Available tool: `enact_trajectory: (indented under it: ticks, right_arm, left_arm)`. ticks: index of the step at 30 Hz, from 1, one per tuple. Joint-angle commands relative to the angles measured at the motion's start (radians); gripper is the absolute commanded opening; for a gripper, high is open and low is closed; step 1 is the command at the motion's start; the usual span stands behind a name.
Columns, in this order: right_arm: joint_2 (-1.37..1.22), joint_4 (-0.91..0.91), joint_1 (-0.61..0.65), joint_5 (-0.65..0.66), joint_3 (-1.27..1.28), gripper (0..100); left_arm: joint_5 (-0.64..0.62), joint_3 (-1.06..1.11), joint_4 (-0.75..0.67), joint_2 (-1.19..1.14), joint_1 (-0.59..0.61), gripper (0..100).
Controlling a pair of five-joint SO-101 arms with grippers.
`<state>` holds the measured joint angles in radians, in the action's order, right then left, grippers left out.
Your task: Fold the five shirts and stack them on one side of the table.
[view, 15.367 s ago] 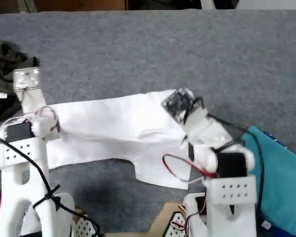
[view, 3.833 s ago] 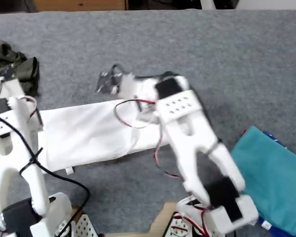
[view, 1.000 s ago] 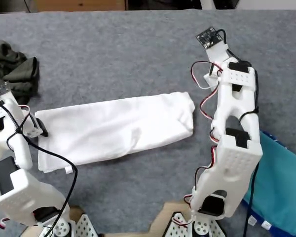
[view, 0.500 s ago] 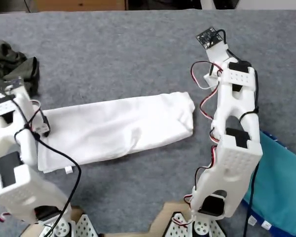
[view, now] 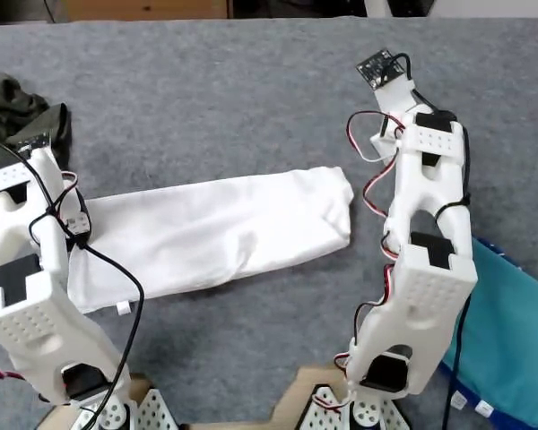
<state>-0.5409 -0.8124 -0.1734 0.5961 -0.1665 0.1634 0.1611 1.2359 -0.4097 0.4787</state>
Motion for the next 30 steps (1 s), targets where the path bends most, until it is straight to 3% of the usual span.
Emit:
enact_trajectory:
  ticks: [1,4,10,15,17,22,30]
  right_arm:
    - [0.005,0.018,-0.007,-0.002,-0.054,0.5]
    - [0.005,0.023,-0.012,-0.002,-0.056,0.5]
    - [0.005,0.044,-0.03,-0.008,-0.054,0.6]
    - [0.005,0.044,-0.028,-0.008,-0.054,0.6]
    - [0.005,0.044,-0.028,-0.008,-0.054,0.6]
    - [0.005,0.044,-0.027,-0.008,-0.054,0.6]
    - [0.004,0.046,-0.021,-0.003,-0.05,0.6]
  left_arm:
    - [-0.057,-0.077,0.052,-0.015,-0.002,2]
    - [-0.066,-0.17,0.135,-0.015,-0.006,2]
    - [-0.058,-0.213,0.146,-0.024,-0.011,2]
    - [-0.058,-0.209,0.149,-0.018,0.04,17]
    - [-0.052,-0.215,0.149,-0.015,0.064,19]
    - [0.101,-0.259,0.255,-0.015,0.087,19]
    - [0.153,-0.29,0.308,-0.001,0.107,19]
